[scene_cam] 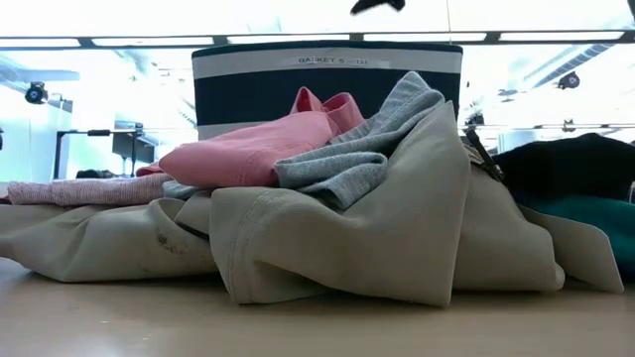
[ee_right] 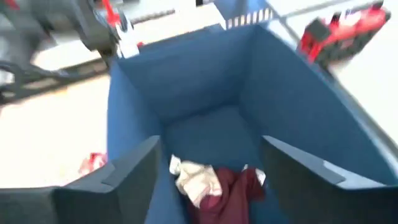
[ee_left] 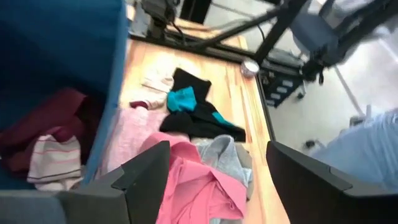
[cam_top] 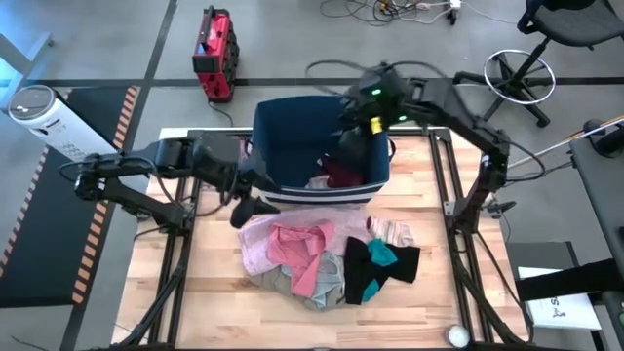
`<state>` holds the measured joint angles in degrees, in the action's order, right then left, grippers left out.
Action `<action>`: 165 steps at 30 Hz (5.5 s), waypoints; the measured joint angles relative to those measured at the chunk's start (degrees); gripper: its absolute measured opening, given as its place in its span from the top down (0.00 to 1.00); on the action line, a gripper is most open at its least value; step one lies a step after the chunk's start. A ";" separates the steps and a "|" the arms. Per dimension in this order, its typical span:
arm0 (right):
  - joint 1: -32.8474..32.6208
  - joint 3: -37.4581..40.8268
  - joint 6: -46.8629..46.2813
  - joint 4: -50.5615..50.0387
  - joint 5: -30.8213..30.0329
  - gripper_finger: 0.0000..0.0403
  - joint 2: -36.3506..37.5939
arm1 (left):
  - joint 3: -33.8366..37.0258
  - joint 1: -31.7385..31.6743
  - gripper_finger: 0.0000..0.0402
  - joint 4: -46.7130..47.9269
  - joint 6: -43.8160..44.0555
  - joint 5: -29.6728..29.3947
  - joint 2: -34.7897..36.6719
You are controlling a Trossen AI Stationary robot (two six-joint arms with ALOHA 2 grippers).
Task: Sort clothes
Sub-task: Put the pink underwear into the blue laundry bin, then put the blue sock into the blue laundry bin
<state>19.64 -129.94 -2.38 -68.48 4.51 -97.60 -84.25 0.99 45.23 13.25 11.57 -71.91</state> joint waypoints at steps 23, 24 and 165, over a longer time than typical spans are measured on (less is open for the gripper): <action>-4.35 -3.82 -4.08 -11.71 3.09 0.26 16.52 | 0.15 2.78 0.42 -1.92 -9.11 2.53 -19.80; -4.85 -3.82 -4.12 -12.13 3.50 0.25 16.60 | 0.19 2.78 0.42 -2.29 -8.86 2.52 -20.45; -7.89 -3.79 0.81 -7.52 2.82 0.51 14.97 | -49.99 -30.72 0.61 7.60 -14.26 -3.02 -35.78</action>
<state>11.75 -133.73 -1.56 -76.00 7.33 -82.63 -134.23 -29.73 52.83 -1.02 8.56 -107.68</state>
